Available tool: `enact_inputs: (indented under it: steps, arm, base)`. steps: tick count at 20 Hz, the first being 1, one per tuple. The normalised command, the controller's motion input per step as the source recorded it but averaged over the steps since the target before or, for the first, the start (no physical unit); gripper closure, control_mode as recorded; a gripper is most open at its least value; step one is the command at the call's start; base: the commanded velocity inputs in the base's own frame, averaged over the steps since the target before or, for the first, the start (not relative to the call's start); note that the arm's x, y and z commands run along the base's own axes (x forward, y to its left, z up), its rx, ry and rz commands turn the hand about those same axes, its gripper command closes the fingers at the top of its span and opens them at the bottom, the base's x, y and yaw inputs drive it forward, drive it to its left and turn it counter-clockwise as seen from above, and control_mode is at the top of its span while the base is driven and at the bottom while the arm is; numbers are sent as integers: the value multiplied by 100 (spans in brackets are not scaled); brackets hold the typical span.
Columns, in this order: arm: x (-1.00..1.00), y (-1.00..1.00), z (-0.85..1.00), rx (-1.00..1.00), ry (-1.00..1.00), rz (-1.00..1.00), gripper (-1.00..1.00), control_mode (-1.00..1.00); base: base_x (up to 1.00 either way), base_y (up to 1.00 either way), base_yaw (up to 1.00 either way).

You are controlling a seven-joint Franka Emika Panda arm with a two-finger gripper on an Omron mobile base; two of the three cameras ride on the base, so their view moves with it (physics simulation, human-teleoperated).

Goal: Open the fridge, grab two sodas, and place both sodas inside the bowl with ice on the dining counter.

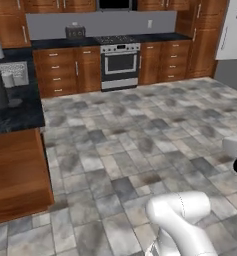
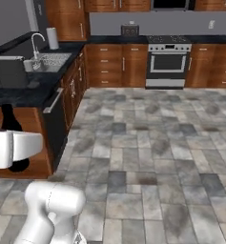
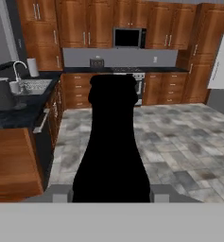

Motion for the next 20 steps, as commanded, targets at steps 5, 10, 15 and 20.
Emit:
enact_inputs:
  steps: [5,10,15,20]
  arm:
    - [0,0,0,0,0,0,100,100]
    - [0,0,0,0,0,0,100,100]
    - [0,0,0,0,0,0,100,100]
    - [0,0,0,0,0,0,100,100]
  base:
    - [-40,100,0]
    - [-30,100,0]
    - [-11,100,0]
    - [0,100,-5]
